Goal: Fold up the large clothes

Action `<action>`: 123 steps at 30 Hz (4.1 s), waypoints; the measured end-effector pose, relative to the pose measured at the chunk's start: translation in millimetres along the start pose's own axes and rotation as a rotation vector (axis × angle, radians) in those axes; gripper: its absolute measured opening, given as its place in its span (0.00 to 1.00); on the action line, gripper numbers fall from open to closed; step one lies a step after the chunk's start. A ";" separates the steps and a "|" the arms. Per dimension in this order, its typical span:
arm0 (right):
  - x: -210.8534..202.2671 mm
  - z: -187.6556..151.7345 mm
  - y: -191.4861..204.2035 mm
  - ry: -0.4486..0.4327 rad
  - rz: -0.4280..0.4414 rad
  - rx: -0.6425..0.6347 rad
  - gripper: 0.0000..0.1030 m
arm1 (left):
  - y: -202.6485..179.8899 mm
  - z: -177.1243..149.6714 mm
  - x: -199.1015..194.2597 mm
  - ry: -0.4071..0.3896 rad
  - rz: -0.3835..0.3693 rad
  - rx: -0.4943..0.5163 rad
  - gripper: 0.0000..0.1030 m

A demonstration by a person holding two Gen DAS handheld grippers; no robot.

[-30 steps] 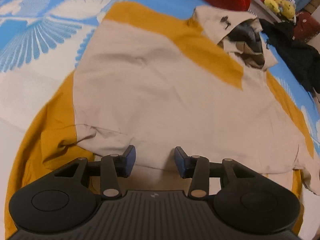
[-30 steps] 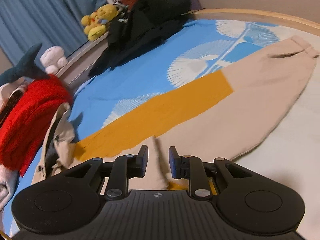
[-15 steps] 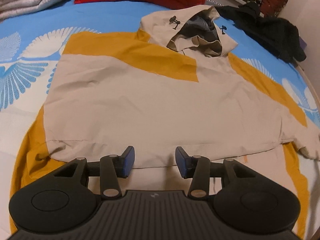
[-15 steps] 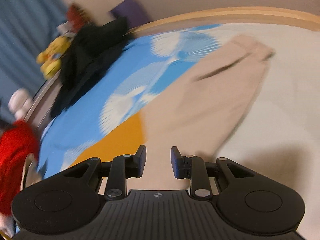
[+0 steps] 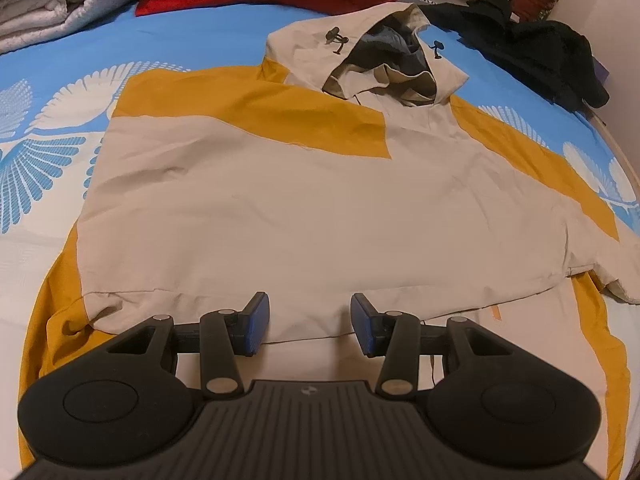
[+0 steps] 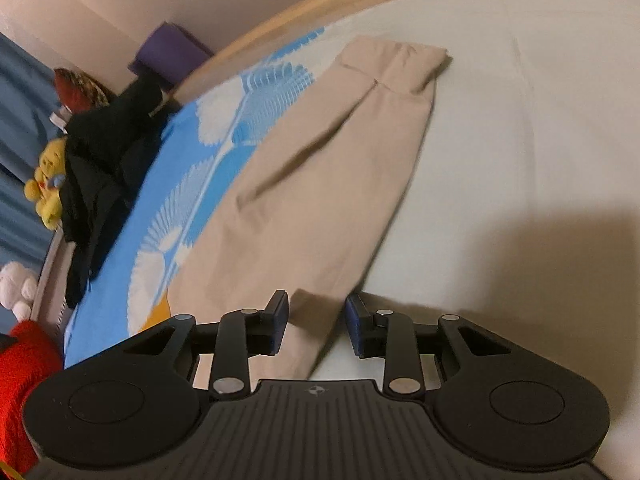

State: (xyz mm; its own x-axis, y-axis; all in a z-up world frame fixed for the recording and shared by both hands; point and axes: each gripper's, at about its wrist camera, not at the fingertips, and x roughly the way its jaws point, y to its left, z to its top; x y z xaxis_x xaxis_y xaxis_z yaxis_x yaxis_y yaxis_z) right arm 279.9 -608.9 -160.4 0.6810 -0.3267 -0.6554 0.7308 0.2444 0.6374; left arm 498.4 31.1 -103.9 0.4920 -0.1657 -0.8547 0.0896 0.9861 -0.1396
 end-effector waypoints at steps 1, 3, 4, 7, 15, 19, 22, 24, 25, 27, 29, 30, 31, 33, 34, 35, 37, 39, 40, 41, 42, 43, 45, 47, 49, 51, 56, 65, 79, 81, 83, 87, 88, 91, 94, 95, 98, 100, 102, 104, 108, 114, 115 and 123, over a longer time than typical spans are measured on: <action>3.4 2.9 0.5 -0.012 0.011 0.001 0.32 | 0.4 0.0 0.2 0.000 0.000 0.000 0.48; 13.8 12.1 -6.3 -0.041 0.044 0.013 0.31 | 2.1 0.3 0.0 0.000 0.000 -0.006 0.48; 14.6 16.8 -11.4 -0.060 0.058 0.025 0.31 | 2.6 0.3 -0.3 -0.001 0.000 -0.008 0.48; 18.8 30.8 -23.2 -0.135 0.055 0.082 0.30 | 4.0 1.3 -1.0 -0.002 -0.003 -0.013 0.48; 7.7 36.8 -13.5 -0.307 -0.021 0.032 0.03 | 19.7 11.0 -11.5 -0.025 -0.014 -0.066 0.48; -13.9 29.1 38.4 -0.424 -0.054 -0.145 0.02 | 30.9 16.7 -22.5 -0.047 -0.019 -0.099 0.48; -36.4 4.8 105.0 -0.486 -0.043 -0.353 0.02 | 46.9 22.1 -33.8 -0.068 -0.017 -0.142 0.48; -55.7 -30.4 158.4 -0.494 0.030 -0.517 0.02 | 59.0 25.9 -41.2 -0.082 -0.017 -0.176 0.48; -63.6 -46.0 178.2 -0.484 0.074 -0.572 0.02 | 65.5 27.8 -45.0 -0.090 -0.017 -0.193 0.48; -81.5 -96.2 222.8 -0.392 0.225 -0.708 0.02 | 81.3 32.0 -53.3 -0.108 -0.016 -0.230 0.48; -100.2 -157.5 259.0 -0.261 0.382 -0.828 0.02 | 97.5 35.9 -60.5 -0.123 -0.010 -0.270 0.48; -109.6 -186.6 271.8 -0.200 0.454 -0.877 0.02 | 107.0 37.9 -64.9 -0.133 -0.008 -0.296 0.48; -119.9 -215.9 282.6 -0.139 0.524 -0.919 0.02 | 114.0 39.0 -67.9 -0.140 -0.008 -0.313 0.48; -141.7 -279.7 298.5 0.034 0.677 -0.981 0.04 | 127.4 41.5 -74.2 -0.152 -0.009 -0.350 0.48; -149.0 -306.0 302.3 0.129 0.734 -1.005 0.05 | 131.7 42.2 -76.3 -0.157 -0.012 -0.364 0.48; -155.5 -333.2 303.8 0.239 0.772 -1.030 0.06 | 135.9 42.6 -78.0 -0.160 -0.015 -0.377 0.48; -167.1 -375.5 302.5 0.403 0.780 -1.097 0.11 | 141.1 42.1 -80.6 -0.163 -0.021 -0.401 0.48; -181.1 -395.5 292.6 0.471 0.729 -1.110 0.20 | 142.8 41.5 -81.7 -0.161 -0.034 -0.416 0.48; -185.7 -395.2 289.2 0.486 0.704 -1.109 0.21 | 142.4 41.2 -81.6 -0.159 -0.041 -0.416 0.48; -192.6 -392.9 284.1 0.486 0.659 -1.100 0.23 | 141.2 40.8 -80.7 -0.155 -0.049 -0.415 0.48; -197.3 -389.2 281.3 0.480 0.621 -1.087 0.28 | 139.7 40.3 -78.8 -0.149 -0.057 -0.416 0.48; -203.9 -386.1 277.9 0.475 0.594 -1.068 0.31 | 139.4 39.9 -77.1 -0.142 -0.064 -0.420 0.48; -201.4 -366.7 269.1 0.458 0.553 -0.999 0.38 | 138.8 37.4 -70.3 -0.125 -0.081 -0.441 0.47; -190.9 -353.2 256.8 0.438 0.535 -0.924 0.38 | 141.7 33.0 -61.3 -0.101 -0.103 -0.474 0.46; -175.3 -348.6 243.7 0.402 0.502 -0.860 0.39 | 143.6 29.1 -52.4 -0.074 -0.113 -0.497 0.43; -153.1 -351.3 237.9 0.408 0.434 -0.833 0.39 | 142.4 26.2 -44.0 -0.046 -0.087 -0.488 0.40; -135.6 -365.0 248.2 0.303 0.406 -1.036 0.39 | 141.3 20.9 -29.0 -0.008 -0.033 -0.459 0.40; -119.2 -358.4 251.5 0.306 0.364 -1.035 0.39 | 126.6 18.7 -9.8 0.052 0.016 -0.390 0.28; -98.7 -358.0 243.4 0.370 0.301 -0.989 0.39 | 125.1 38.7 -52.2 -0.230 0.095 -0.370 0.17; -92.9 -356.3 240.3 0.384 0.278 -0.973 0.39 | 127.2 35.7 -48.8 -0.217 0.129 -0.382 0.17; -85.1 -352.8 236.2 0.395 0.241 -0.947 0.37 | 124.1 37.1 -52.5 -0.237 0.112 -0.358 0.17; -67.7 -340.7 224.4 0.402 0.129 -0.870 0.37 | 116.0 35.5 -44.5 -0.208 0.042 -0.313 0.29; -64.7 -337.5 221.6 0.401 0.102 -0.851 0.37 | 115.5 34.2 -36.5 -0.173 0.034 -0.317 0.32; -66.4 -332.3 219.6 0.384 0.093 -0.826 0.37 | 123.4 23.5 -3.2 -0.014 0.052 -0.361 0.32; -78.0 -328.3 225.6 0.321 0.168 -0.821 0.38 | 133.0 18.3 4.1 0.015 0.056 -0.418 0.30; -82.3 -325.0 225.9 0.297 0.210 -0.796 0.38 | 131.0 19.9 -0.3 0.004 0.061 -0.414 0.32; -79.3 -317.6 225.1 0.292 0.225 -0.755 0.38 | 122.9 24.8 -13.0 -0.044 0.054 -0.374 0.33; -63.9 -316.4 220.4 0.329 0.153 -0.750 0.38 | 119.4 26.7 -14.2 -0.056 0.045 -0.361 0.35; -48.6 -316.0 213.3 0.366 0.057 -0.747 0.38 | 119.9 24.2 -5.8 -0.025 0.057 -0.365 0.36; -43.0 -314.2 207.5 0.382 0.014 -0.734 0.38 | 122.7 21.8 3.5 0.013 0.064 -0.382 0.36; -50.6 -318.9 216.4 0.362 0.011 -0.788 0.38 | 116.8 27.1 -8.1 -0.027 0.074 -0.350 0.36; -65.6 -322.8 228.7 0.350 0.040 -0.841 0.38 | 95.8 30.9 -23.9 -0.078 0.101 -0.255 0.40; -69.5 -323.5 230.8 0.347 0.048 -0.849 0.38 | 92.2 30.3 -26.5 -0.084 0.104 -0.239 0.40; -97.1 -322.5 239.2 0.319 0.089 -0.880 0.38 | 62.5 27.6 -58.3 -0.183 0.113 -0.138 0.44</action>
State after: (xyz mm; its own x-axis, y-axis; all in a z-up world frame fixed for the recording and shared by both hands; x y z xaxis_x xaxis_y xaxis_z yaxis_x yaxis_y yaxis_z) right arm 404.1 -224.3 -74.9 0.6222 -0.0399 -0.7819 0.3603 0.9012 0.2408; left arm 499.2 102.2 -49.0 0.6419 -0.0403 -0.7658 -0.0879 0.9882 -0.1257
